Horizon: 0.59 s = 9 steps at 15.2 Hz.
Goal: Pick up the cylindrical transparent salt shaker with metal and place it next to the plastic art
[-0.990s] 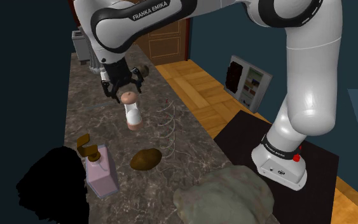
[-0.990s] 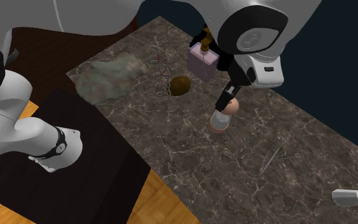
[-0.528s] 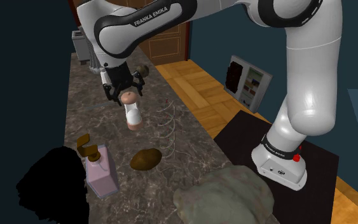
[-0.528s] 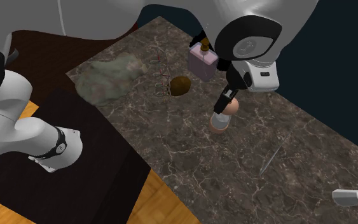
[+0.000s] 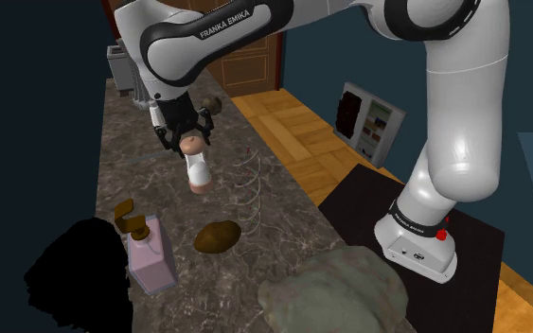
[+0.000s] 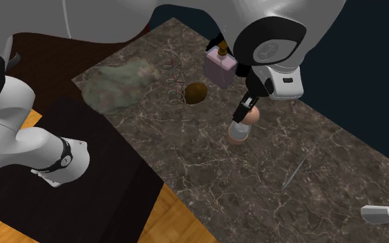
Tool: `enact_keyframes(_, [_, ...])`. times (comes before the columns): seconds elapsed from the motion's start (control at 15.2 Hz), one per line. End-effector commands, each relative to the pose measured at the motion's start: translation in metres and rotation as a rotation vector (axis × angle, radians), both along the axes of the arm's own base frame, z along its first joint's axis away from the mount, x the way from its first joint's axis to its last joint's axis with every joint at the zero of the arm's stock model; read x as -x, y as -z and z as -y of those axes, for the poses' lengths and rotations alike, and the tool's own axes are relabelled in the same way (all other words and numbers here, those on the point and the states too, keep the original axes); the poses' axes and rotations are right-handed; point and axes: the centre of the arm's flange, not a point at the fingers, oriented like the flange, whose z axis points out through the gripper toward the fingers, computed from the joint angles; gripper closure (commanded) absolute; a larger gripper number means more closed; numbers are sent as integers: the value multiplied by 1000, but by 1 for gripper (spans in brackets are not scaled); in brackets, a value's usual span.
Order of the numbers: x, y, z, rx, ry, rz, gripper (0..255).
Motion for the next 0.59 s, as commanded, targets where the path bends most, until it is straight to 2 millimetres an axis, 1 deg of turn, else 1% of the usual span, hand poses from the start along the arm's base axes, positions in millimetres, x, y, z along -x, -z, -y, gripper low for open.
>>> enact_keyframes(0.0, [0, 1, 0, 0, 0, -1, 255])
enact_keyframes(0.2, [0, 0, 0, 0, 0, -1, 255])
enact_keyframes(0.53, [0, -26, 0, 0, 0, -1, 255])
